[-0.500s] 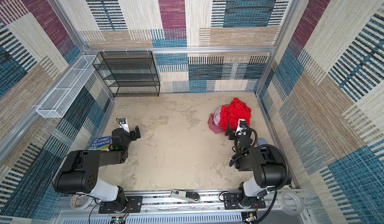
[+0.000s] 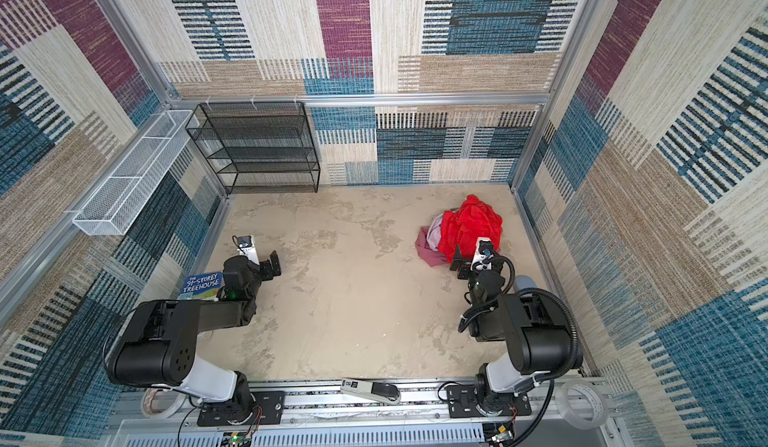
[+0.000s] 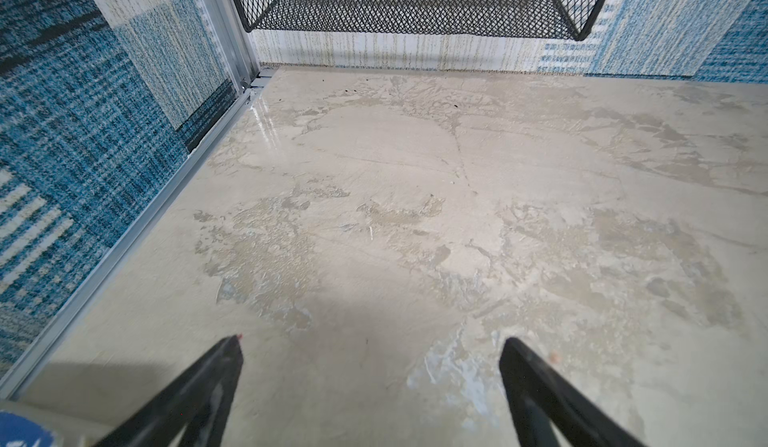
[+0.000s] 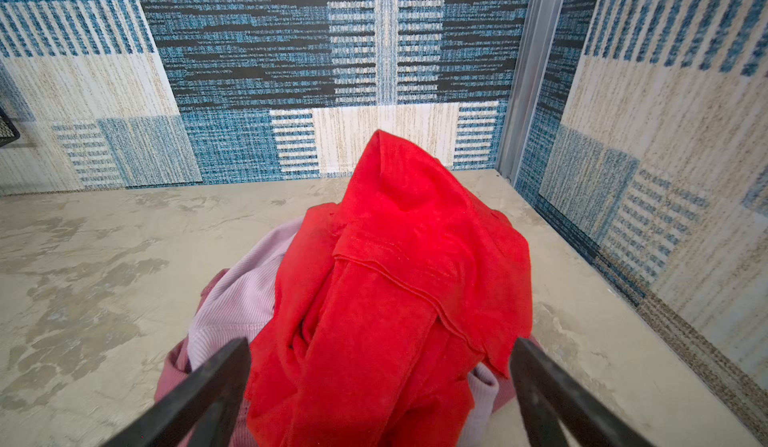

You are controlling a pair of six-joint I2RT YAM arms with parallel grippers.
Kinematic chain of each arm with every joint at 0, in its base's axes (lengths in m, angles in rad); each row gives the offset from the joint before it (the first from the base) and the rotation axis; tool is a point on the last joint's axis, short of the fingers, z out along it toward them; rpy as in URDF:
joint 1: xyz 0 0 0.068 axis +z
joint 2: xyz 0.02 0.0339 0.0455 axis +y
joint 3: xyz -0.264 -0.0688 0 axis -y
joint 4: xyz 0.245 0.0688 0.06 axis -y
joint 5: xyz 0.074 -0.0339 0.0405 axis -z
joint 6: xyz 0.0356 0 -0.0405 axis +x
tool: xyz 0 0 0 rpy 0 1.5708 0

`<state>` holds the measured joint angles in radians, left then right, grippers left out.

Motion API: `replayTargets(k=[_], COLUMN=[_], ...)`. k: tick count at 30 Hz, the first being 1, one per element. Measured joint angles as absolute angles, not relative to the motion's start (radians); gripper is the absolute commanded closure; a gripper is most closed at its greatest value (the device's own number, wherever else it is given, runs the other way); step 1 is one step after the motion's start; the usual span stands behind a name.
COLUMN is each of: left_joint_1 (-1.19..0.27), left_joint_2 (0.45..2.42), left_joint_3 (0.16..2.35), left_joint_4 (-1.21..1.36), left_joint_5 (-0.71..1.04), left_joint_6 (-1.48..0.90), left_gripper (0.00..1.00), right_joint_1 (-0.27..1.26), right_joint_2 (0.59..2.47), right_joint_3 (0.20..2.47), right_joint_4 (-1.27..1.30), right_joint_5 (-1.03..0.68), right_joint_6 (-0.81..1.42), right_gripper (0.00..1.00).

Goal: Pick out a specific cloth from the pile

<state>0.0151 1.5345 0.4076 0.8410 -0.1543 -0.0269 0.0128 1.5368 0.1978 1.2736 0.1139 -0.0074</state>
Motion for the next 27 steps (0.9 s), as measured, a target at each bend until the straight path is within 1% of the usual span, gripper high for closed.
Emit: replayTargets(k=[25,27], left_joint_1=[0.015,0.015], left_joint_2=[1.535,1.534], left_joint_3=[0.408,0.408], left_joint_4=[0.841,0.841], left_joint_5=[-0.154,-0.154], left_joint_6=[-0.027,-0.027], left_gripper=[0.00,0.17], right_joint_1=[0.013,0.013], right_joint_2=[1.537,1.537], right_joint_3=[0.198,0.198], right_joint_4=[1.274,1.274], right_joint_5=[0.113,0.113], right_joint_6=[-0.007,-0.007], right_gripper=[0.00,0.01])
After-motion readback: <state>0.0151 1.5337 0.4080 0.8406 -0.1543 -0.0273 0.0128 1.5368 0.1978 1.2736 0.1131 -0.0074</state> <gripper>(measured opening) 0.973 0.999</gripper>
